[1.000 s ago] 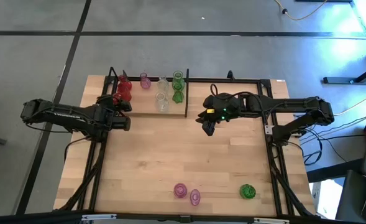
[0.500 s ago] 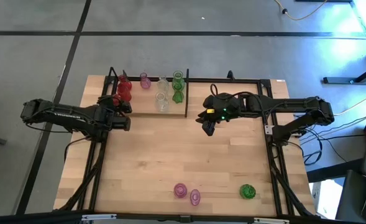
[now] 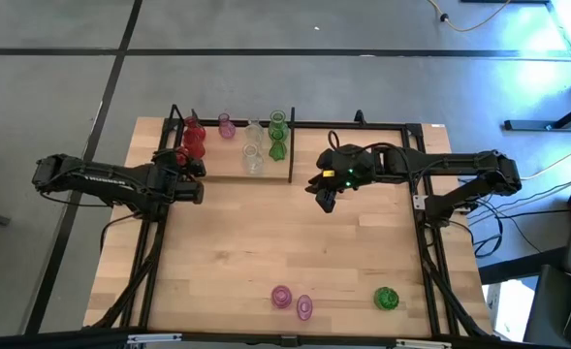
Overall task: Sort vases onto shelf
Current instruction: Put the red vase on the shelf aligned with the other red vases
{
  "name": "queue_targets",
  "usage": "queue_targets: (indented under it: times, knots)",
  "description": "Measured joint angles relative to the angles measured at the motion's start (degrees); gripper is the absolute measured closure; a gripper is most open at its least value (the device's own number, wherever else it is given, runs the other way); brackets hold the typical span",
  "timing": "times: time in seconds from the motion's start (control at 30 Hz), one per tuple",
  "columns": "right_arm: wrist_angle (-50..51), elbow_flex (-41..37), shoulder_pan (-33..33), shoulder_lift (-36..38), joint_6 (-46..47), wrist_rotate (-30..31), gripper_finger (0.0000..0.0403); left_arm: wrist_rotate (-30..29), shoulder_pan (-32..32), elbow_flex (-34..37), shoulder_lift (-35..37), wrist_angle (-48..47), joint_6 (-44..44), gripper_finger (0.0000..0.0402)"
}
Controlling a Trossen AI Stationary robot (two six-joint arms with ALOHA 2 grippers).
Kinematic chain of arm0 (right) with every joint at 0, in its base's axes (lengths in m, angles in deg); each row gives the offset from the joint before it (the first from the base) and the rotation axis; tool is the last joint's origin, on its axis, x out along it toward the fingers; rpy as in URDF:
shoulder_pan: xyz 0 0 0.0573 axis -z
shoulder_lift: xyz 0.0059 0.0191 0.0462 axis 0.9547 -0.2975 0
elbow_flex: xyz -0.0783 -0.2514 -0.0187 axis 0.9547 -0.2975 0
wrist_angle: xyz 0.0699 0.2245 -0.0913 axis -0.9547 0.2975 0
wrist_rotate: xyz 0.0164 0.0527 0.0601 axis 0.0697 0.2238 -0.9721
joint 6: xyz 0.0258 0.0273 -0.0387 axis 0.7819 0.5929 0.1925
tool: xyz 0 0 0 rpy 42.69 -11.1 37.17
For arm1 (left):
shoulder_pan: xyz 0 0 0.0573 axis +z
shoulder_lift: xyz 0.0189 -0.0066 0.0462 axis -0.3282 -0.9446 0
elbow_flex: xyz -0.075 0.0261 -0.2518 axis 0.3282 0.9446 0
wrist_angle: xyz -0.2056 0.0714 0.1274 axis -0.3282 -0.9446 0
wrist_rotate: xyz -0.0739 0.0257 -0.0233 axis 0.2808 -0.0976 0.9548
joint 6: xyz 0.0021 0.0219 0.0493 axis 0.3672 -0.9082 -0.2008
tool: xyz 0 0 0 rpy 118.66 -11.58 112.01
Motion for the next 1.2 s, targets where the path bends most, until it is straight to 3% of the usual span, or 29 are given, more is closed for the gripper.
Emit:
queue_targets:
  times: [1.2]
  knots:
    - [-0.6,0.0,0.0,0.0,0.2,-0.4,0.0292,-6.0,0.0,-0.1,3.2,0.5,-0.1,0.0122]
